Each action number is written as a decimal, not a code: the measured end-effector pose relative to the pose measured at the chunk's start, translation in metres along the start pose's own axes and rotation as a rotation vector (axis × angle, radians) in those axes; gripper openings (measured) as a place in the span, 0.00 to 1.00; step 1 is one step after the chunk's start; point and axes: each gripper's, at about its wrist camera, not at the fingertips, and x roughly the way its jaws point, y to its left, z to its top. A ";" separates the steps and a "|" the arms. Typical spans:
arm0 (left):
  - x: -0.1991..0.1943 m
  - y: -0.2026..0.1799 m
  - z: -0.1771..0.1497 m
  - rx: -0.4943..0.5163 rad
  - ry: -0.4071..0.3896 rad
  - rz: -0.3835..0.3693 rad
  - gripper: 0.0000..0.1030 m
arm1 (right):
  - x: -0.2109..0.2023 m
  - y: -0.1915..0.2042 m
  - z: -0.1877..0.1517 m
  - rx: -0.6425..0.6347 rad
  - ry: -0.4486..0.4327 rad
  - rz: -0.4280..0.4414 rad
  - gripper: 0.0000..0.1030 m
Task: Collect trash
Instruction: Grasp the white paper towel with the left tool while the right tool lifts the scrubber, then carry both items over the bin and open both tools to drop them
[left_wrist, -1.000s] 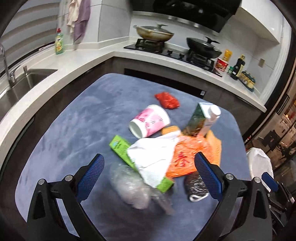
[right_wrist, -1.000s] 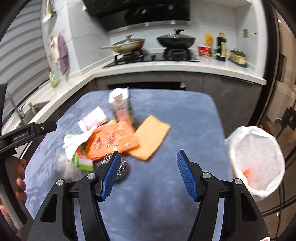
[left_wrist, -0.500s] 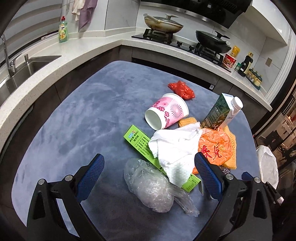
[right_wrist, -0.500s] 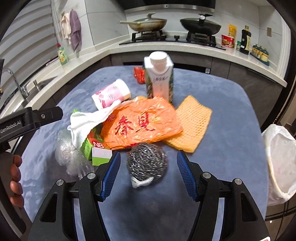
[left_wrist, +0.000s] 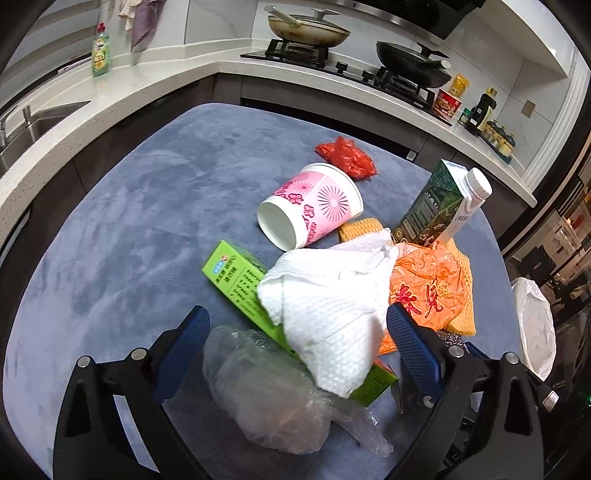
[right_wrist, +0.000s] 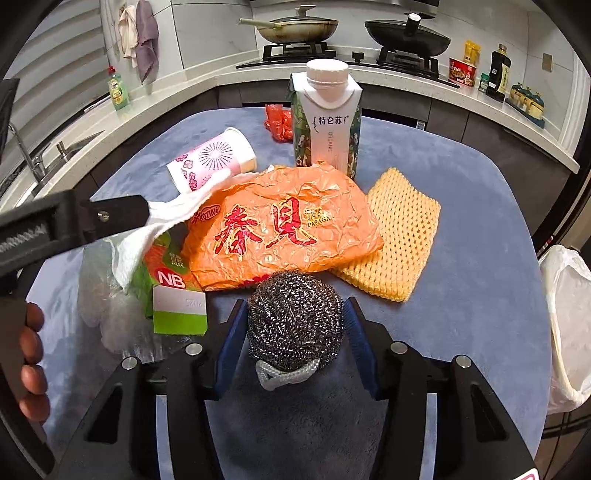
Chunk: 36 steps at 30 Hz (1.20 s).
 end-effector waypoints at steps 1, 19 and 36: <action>0.001 -0.002 0.000 0.006 0.000 -0.002 0.82 | 0.000 0.000 0.000 0.000 0.000 0.003 0.47; -0.013 -0.013 -0.004 0.040 0.008 -0.049 0.06 | -0.030 -0.018 -0.004 0.039 -0.028 0.030 0.44; -0.138 -0.073 0.021 0.144 -0.220 -0.203 0.06 | -0.130 -0.068 0.002 0.129 -0.224 -0.001 0.44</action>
